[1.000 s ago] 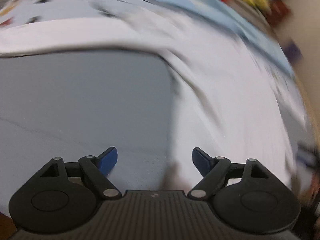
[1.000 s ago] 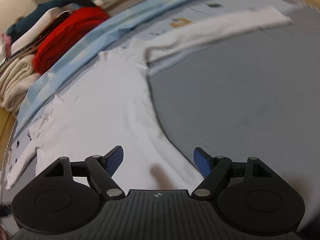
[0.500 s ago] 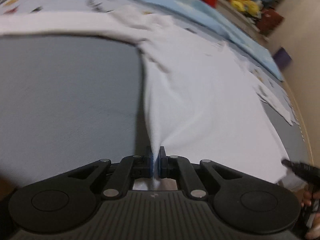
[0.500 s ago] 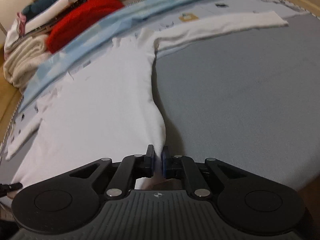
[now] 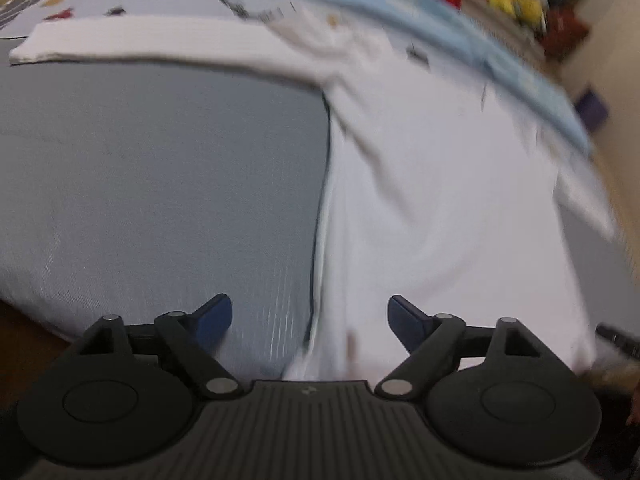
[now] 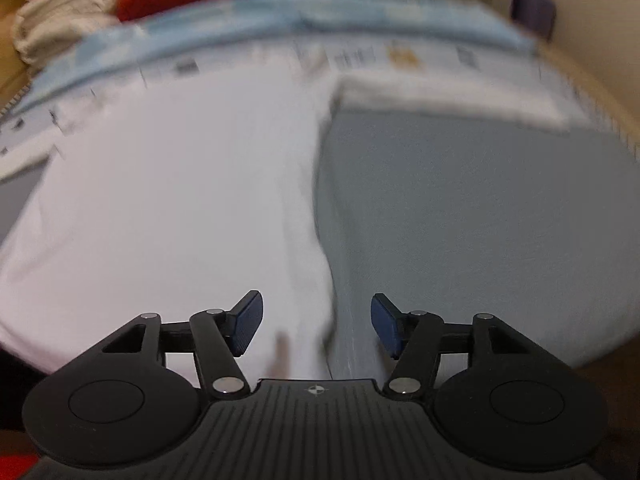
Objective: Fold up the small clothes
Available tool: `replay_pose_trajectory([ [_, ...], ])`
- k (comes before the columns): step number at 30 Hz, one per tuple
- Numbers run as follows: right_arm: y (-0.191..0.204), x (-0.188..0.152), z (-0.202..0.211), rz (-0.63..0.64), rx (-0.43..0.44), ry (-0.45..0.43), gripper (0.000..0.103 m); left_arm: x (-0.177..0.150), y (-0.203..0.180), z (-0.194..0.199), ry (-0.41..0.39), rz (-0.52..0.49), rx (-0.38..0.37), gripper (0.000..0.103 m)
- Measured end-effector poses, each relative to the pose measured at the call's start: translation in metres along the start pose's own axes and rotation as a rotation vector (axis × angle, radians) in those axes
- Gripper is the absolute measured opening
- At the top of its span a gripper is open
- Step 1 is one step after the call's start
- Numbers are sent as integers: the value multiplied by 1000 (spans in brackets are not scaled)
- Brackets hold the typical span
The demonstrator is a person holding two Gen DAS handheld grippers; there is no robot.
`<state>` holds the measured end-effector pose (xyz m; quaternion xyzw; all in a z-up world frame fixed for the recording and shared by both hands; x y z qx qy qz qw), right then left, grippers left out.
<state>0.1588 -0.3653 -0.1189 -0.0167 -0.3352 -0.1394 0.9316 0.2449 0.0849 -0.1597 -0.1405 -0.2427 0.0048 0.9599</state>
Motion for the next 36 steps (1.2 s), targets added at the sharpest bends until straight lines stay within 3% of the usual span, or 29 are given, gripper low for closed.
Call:
replay_pose_trajectory([
  [3, 22, 32, 6, -11, 73, -110, 69, 34, 16, 9, -102, 80, 48, 103],
  [7, 52, 79, -9, -64, 109, -215, 74, 82, 54, 5, -186, 222, 139, 103],
  [10, 66, 117, -38, -115, 112, -235, 74, 125, 112, -10, -233, 438, 214, 103],
  [13, 74, 143, -67, -149, 95, -249, 74, 154, 177, -29, -270, 645, 209, 102],
  [17, 75, 141, -95, -163, 55, -250, 74, 172, 251, -56, -260, 822, 251, 101],
  [20, 74, 131, -121, -152, 25, -156, 74, 191, 281, -57, -329, 854, 263, 102],
  [26, 74, 128, -138, -158, -6, -128, 74, 221, 320, -66, -399, 941, 304, 102],
  [27, 74, 128, -139, -158, -4, -127, 74, 226, 321, -67, -409, 926, 326, 80],
  [29, 75, 128, -140, -148, -4, -129, 74, 235, 322, -69, -363, 878, 413, 9],
  [31, 77, 130, -140, -131, -4, -134, 74, 229, 320, -62, -333, 933, 518, 4],
  [33, 78, 132, -135, -120, 5, -144, 74, 237, 305, -47, -383, 926, 500, 4],
  [36, 79, 135, -126, -109, 20, -169, 74, 273, 246, -21, -474, 806, 417, 4],
])
Point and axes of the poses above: each gripper's, at about its wrist camera, not at the fingertips, and z roughly against the way its jaws point, y to its left, x to its top, the point moved 6 cm from there along -z, roughly the way its jaws point, and after that the axes turned 3 degrees about -z, right-handed, at the moved point
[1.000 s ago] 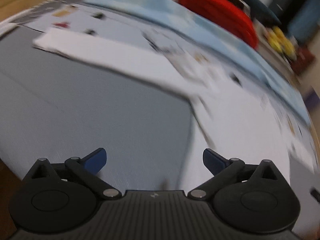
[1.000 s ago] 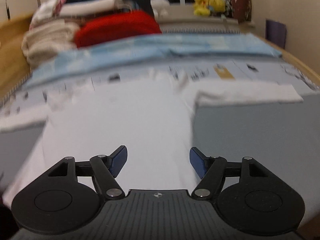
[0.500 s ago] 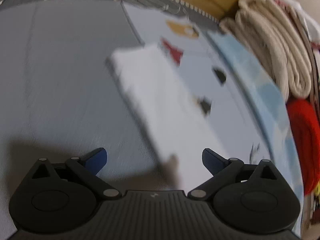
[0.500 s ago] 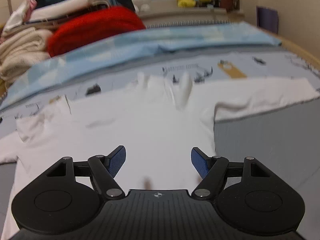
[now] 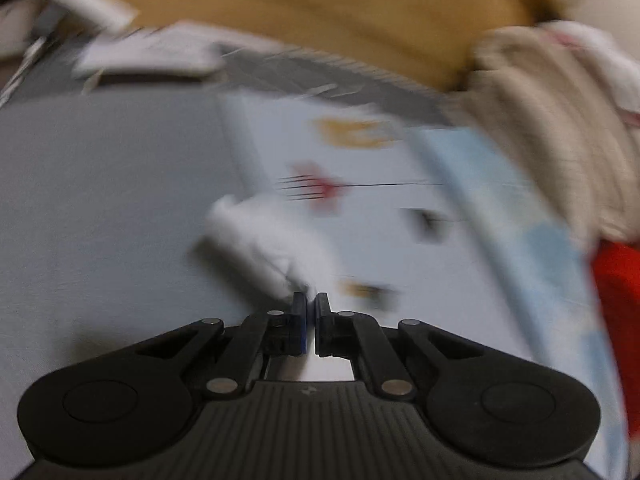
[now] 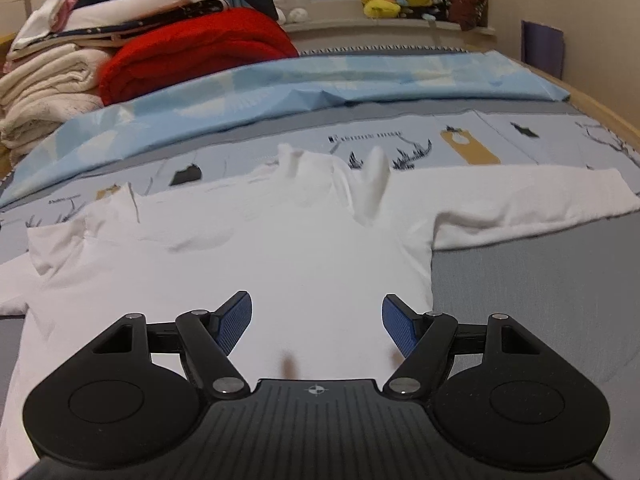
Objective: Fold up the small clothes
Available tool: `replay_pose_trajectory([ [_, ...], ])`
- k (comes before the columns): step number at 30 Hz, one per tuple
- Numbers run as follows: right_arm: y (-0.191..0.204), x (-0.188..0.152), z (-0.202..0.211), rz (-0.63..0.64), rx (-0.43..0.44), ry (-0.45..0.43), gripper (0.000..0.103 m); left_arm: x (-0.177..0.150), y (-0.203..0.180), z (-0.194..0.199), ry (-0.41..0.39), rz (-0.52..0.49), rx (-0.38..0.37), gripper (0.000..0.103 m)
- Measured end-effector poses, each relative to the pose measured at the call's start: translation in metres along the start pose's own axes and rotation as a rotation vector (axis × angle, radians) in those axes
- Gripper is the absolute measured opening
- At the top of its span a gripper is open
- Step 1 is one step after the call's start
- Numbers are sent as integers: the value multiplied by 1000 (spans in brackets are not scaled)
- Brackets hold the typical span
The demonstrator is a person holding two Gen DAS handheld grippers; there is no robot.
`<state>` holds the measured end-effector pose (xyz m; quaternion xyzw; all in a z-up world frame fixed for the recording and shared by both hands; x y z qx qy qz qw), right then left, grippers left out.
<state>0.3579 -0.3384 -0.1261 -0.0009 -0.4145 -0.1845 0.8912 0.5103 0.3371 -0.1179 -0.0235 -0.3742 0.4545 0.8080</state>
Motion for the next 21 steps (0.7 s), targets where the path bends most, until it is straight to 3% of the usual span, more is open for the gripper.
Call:
replay_pose_trajectory([
  [3, 1, 3, 7, -3, 18, -10, 74, -16, -88, 61, -48, -125, -210, 4],
  [6, -3, 7, 14, -17, 23, -29, 74, -69, -179, 134, -60, -260, -448, 4],
  [9, -15, 13, 20, -64, 26, -50, 74, -165, -255, 196, -11, -416, -649, 4],
  [11, -26, 15, 21, -104, 23, -44, 74, -244, -290, 212, 115, -493, -725, 11],
  [14, -45, 13, 12, -199, 33, 21, 74, -377, -317, 201, 410, -686, -757, 88],
  [16, -58, 10, 4, -305, 59, 85, 74, -425, -302, 188, 496, -821, -671, 87],
  [17, -63, 7, 2, -346, 77, 111, 74, -433, -289, 184, 503, -871, -657, 87],
  [19, -68, 5, -1, -409, 115, 147, 74, -425, -261, 176, 488, -907, -607, 88],
  [21, -66, 5, -3, -432, 148, 161, 74, -392, -230, 163, 446, -914, -539, 91],
])
Point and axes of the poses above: each gripper's, at about its wrist camera, not at the fingertips, and z roughly against the way its jaws point, y to its left, x to its top, the point moved 6 cm from there along -z, roughly the way its jaws point, and after that the axes turned 3 degrees about -z, right-handed, at the moved point
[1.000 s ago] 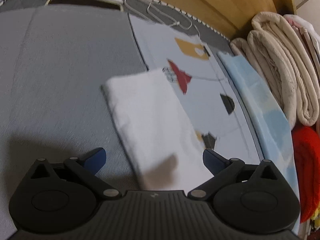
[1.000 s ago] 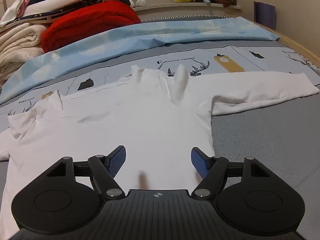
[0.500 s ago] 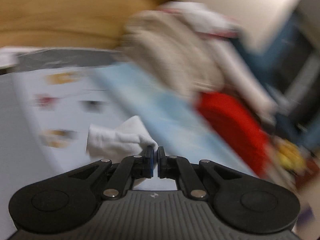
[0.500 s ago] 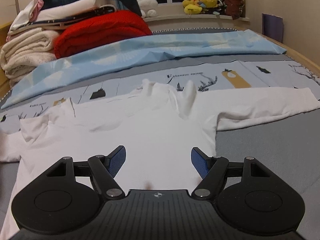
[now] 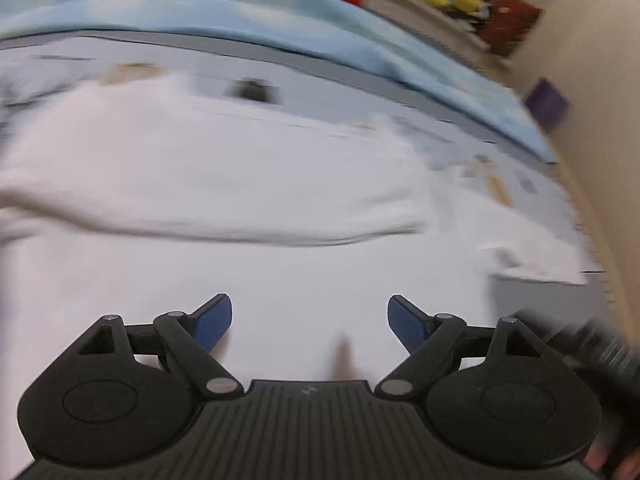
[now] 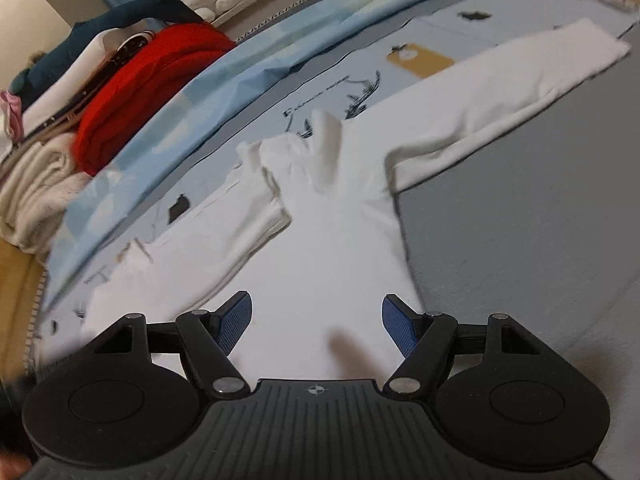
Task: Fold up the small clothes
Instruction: 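Grasp the other shirt side with the right gripper and fold it over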
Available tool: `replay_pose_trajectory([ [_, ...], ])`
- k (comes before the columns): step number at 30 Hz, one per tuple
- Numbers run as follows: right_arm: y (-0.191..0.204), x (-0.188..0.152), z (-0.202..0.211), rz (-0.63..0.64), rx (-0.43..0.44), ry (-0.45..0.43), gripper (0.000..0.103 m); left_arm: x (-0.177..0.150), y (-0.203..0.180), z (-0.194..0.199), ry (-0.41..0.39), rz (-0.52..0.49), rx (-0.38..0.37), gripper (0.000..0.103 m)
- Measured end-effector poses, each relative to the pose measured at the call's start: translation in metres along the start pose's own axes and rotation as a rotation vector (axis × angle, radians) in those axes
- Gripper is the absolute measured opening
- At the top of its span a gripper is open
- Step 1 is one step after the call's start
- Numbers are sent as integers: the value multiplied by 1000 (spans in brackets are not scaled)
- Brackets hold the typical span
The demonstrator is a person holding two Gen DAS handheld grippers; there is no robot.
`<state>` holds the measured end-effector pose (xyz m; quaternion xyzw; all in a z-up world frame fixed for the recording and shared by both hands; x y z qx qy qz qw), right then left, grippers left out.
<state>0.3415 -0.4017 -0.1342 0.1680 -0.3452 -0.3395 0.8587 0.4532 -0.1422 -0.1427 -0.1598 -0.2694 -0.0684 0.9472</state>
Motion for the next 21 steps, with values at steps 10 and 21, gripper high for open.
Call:
replay_pose_trajectory([
  [10, 50, 35, -70, -48, 58, 27, 74, 19, 169, 22, -79, 78, 311, 92],
  [21, 114, 39, -159, 144, -124, -30, 12, 24, 196, -3, -49, 62, 352, 57],
])
Point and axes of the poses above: each gripper's, at about its wrist camera, not at the fingertips, and z roughly against the way its jaws point, y to its left, x to its top, the point moved 6 cm from there along -z, roughly the way its jaws point, and after that the axes turned 3 degrees about -z, right-handed, at the moved point
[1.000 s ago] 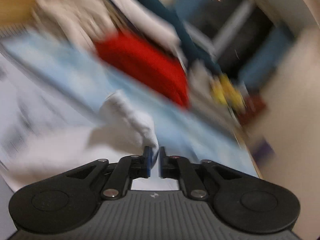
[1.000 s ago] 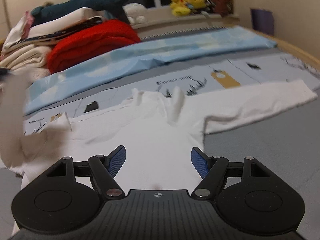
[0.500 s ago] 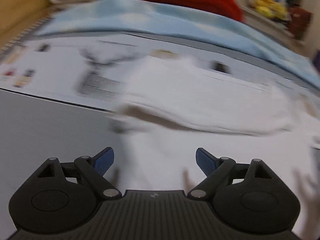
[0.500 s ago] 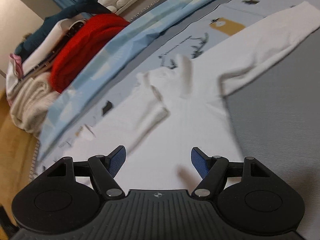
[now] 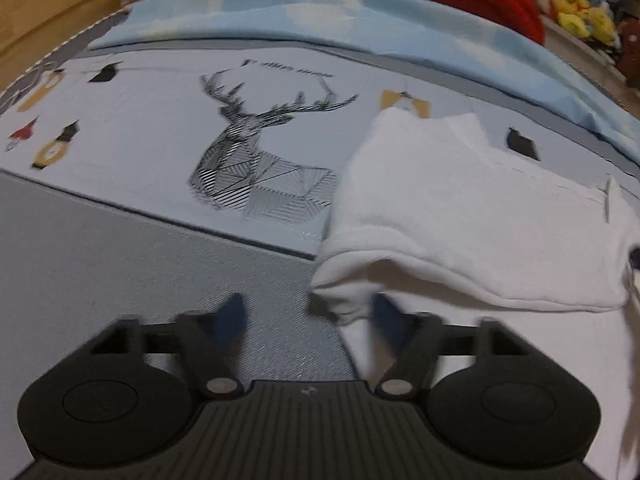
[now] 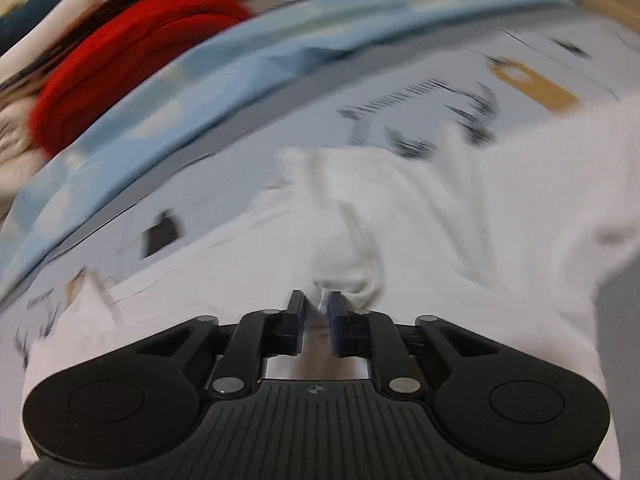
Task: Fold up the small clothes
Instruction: 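Grasp the other shirt side with the right gripper and fold it over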
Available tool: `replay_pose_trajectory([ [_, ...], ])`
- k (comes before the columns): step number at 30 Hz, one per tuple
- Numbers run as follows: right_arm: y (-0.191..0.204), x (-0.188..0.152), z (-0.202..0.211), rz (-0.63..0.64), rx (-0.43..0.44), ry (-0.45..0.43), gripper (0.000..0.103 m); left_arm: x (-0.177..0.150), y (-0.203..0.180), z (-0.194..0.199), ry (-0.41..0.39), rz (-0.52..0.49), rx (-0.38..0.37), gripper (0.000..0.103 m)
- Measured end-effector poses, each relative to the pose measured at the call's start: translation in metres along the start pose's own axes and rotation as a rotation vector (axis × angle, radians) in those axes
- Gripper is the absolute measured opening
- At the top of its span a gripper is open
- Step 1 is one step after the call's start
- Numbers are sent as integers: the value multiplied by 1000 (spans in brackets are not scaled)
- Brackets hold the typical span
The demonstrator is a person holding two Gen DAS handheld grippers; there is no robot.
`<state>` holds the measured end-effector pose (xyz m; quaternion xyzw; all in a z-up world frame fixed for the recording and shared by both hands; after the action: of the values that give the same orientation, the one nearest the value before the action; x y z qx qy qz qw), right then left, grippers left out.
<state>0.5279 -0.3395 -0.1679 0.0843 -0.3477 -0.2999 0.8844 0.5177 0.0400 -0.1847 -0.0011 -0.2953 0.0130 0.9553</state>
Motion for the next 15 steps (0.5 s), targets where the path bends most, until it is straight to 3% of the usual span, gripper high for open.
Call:
replay_pose_trajectory([
  [2, 20, 6, 16, 47, 42, -45, 11, -3, 3, -3, 19, 4, 13, 47],
  [5, 35, 23, 61, 58, 167, -138, 10, -3, 9, -1, 20, 31, 18, 43],
  [7, 22, 37, 81, 22, 210, -194, 10, -3, 12, -1, 24, 44, 22, 42],
  [9, -9, 43, 78, -3, 170, -198, 10, -5, 12, 0, 26, 41, 28, 42],
  [13, -87, 12, 9, -87, -25, 9, 10, -7, 10, 2, 29, 21, 54, 46],
  [14, -99, 2, -1, -110, -27, 36, 10, -7, 9, 2, 30, 15, 64, 48],
  [15, -102, -1, 1, -109, 19, -12, 9, -7, 9, 2, 29, 9, 74, 52],
])
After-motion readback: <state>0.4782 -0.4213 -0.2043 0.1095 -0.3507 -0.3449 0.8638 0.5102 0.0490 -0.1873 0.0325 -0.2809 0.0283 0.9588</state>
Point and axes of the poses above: each gripper's, at about its wrist camera, not at the fingertips, and z roughly against the way its jaws point, y to its left, x to its top, the point moved 6 cm from there along -z, roughly the way its jaws point, and after that the axes turned 3 degrees about -z, right-handed, at the moved point
